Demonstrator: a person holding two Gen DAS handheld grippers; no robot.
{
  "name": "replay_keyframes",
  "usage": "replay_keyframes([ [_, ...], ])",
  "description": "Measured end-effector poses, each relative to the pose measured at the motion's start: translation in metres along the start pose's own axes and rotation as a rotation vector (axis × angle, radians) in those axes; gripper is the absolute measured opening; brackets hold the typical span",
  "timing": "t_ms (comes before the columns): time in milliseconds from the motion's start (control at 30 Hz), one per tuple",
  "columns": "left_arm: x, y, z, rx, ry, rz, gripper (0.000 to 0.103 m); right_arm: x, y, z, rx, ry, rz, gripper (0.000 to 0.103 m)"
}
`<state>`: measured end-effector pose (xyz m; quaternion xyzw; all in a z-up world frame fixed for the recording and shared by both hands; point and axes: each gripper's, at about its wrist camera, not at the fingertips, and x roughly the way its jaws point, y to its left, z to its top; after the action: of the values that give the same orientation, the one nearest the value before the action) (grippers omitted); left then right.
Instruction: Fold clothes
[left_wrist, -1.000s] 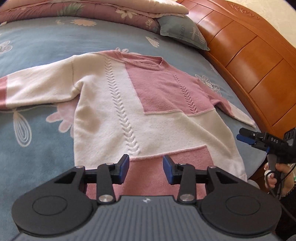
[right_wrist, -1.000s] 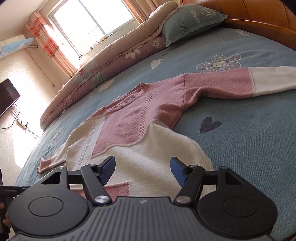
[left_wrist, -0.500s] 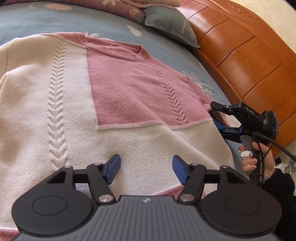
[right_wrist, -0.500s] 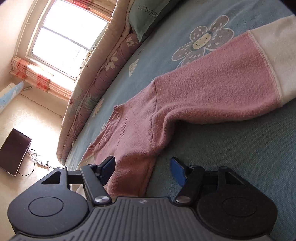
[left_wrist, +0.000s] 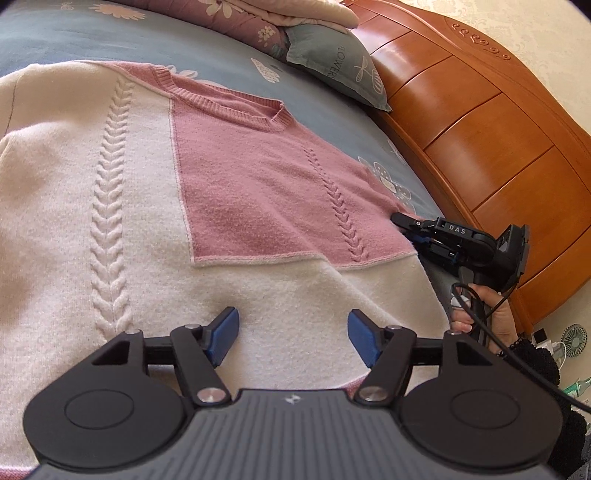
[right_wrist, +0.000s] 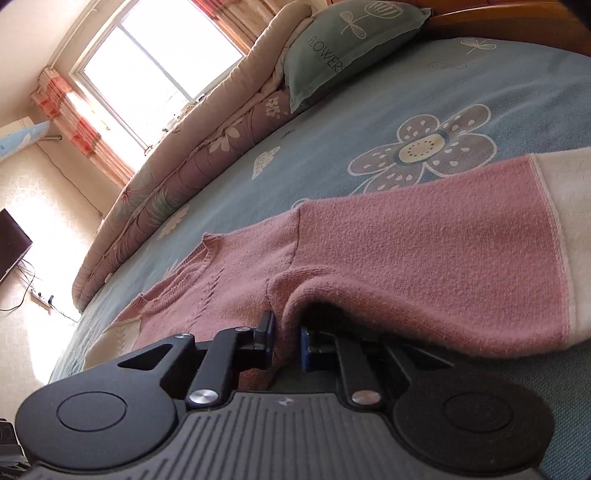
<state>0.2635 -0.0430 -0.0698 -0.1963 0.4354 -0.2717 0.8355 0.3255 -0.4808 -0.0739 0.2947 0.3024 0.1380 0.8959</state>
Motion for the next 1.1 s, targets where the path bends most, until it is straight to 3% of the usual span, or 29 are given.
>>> replay_keyframes([
  [133, 0.002, -0.002, 0.000, 0.008, -0.003, 0.013, 0.067, -0.012, 0.004, 0.012, -0.020, -0.090, -0.026, 0.017],
  [300, 0.001, -0.003, 0.000, 0.006, -0.010, 0.023, 0.068, -0.020, 0.008, 0.002, -0.043, 0.086, -0.039, 0.024],
  [400, 0.002, -0.005, 0.000, 0.013, -0.009, 0.030, 0.068, -0.028, 0.018, -0.008, -0.063, 0.137, 0.001, 0.028],
  [467, 0.002, -0.006, 0.000, 0.022, -0.008, 0.036, 0.068, -0.025, 0.024, -0.015, -0.069, 0.154, 0.012, 0.037],
  [633, 0.002, -0.007, -0.001, 0.029, -0.013, 0.036, 0.069, -0.007, 0.047, -0.030, -0.179, 0.193, -0.060, 0.040],
  [867, 0.004, -0.010, -0.003, 0.049, -0.017, 0.035, 0.074, 0.009, 0.101, -0.063, -0.514, 0.157, -0.260, 0.055],
  [933, 0.004, -0.011, -0.003, 0.055, -0.019, 0.037, 0.074, 0.012, 0.109, -0.071, -0.573, 0.151, -0.295, 0.053],
  [1033, 0.004, -0.012, -0.004, 0.057, -0.023, 0.037, 0.075, 0.010, 0.109, -0.067, -0.549, 0.179, -0.226, 0.021],
  [1100, 0.004, -0.012, -0.004, 0.058, -0.023, 0.038, 0.075, 0.008, 0.105, -0.064, -0.524, 0.185, -0.210, 0.018],
])
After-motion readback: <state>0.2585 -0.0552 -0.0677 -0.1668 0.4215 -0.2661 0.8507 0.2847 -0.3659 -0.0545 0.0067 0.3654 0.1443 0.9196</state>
